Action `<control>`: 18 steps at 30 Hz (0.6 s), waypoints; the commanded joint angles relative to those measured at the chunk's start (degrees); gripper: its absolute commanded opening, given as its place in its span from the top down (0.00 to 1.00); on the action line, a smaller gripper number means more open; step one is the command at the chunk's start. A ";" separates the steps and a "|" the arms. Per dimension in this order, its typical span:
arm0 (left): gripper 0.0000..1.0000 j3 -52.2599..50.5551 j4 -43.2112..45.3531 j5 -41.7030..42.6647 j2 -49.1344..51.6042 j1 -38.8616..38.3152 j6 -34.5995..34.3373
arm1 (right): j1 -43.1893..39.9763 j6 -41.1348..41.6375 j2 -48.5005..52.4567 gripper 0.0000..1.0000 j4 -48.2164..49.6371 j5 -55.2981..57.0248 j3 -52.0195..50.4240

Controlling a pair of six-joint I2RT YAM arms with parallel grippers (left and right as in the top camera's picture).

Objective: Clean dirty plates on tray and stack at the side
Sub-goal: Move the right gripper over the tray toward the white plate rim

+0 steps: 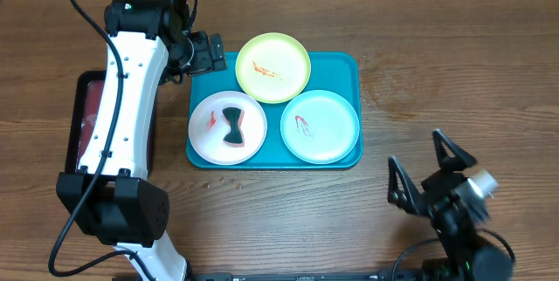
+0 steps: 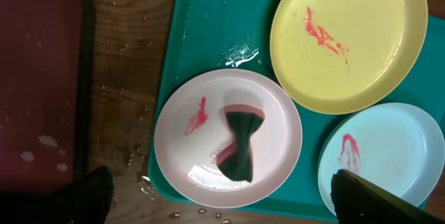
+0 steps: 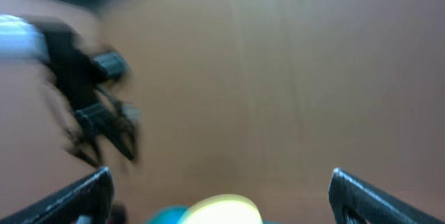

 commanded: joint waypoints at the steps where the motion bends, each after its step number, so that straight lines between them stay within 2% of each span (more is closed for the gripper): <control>1: 0.00 -0.20 0.09 -0.35 -0.24 -0.13 0.48 | 0.31 2.95 -0.44 0.00 11.78 -2.47 -0.48; 4: 0.00 -0.20 0.09 -0.35 -0.24 -0.13 0.48 | 0.26 2.36 -0.42 0.00 18.01 1.99 2.16; 7: 0.00 -0.20 0.07 -0.35 -0.24 -0.13 0.46 | 0.20 -2.49 0.74 0.00 9.75 3.19 10.16; 10: 0.00 -0.20 0.07 -0.35 -0.24 -0.13 0.46 | 0.20 -9.88 5.84 0.00 -10.62 3.30 24.06; 11: 0.00 -0.20 0.09 -0.33 -0.24 -0.13 0.46 | 0.20 -12.20 9.64 0.00 -22.64 4.61 31.74; 14: 0.00 -0.20 0.07 -0.35 -0.24 -0.13 0.46 | 0.20 -15.02 21.18 0.00 -47.91 8.41 48.78; 16: 0.00 -0.20 0.04 -0.35 -0.24 -0.13 0.46 | 0.22 -15.13 28.81 0.00 -58.73 7.13 57.68; 18: 0.00 -0.20 0.07 -0.35 -0.24 -0.13 0.46 | 0.26 -14.71 35.39 0.00 -65.92 0.07 64.81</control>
